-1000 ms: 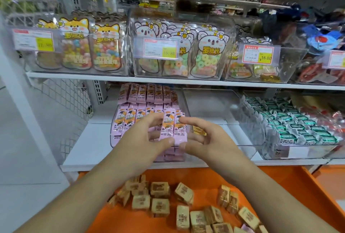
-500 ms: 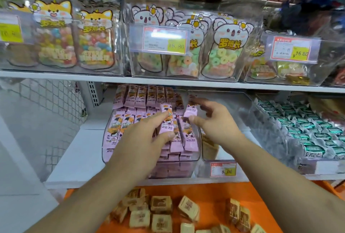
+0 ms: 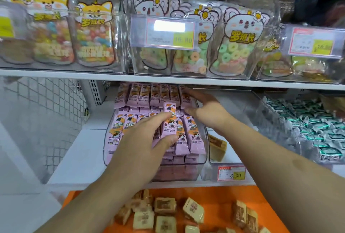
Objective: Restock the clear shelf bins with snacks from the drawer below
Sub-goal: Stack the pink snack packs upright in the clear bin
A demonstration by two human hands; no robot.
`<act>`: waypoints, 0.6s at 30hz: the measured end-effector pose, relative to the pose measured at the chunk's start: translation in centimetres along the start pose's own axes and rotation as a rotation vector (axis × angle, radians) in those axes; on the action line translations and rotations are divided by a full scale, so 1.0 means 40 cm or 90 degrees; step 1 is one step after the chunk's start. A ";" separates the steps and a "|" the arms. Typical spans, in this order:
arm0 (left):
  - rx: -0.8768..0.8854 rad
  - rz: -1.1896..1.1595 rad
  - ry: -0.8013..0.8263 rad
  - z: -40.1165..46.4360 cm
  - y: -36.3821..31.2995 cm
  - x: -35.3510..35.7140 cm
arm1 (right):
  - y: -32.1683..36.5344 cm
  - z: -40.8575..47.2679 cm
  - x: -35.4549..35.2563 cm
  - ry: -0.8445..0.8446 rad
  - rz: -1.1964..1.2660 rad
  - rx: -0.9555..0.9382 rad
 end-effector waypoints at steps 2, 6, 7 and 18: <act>0.000 0.002 0.003 -0.001 0.001 0.004 | -0.003 -0.003 0.004 0.005 -0.008 0.002; 0.001 0.004 0.008 -0.001 0.000 0.005 | -0.001 -0.025 -0.007 0.030 0.024 0.016; 0.000 0.003 0.009 -0.003 0.001 0.004 | 0.000 -0.034 -0.013 0.030 0.027 0.016; -0.017 0.040 -0.032 -0.075 0.026 -0.083 | 0.107 -0.232 0.000 0.008 -0.101 -0.059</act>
Point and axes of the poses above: each hand's wrist, its own z-axis towards the middle knuckle, its own x-axis out of the palm, y = z × x, the point moved 3 cm from there along z, towards the middle knuckle, and after that the axes turned 4 degrees about -x, right-handed, at the moved point
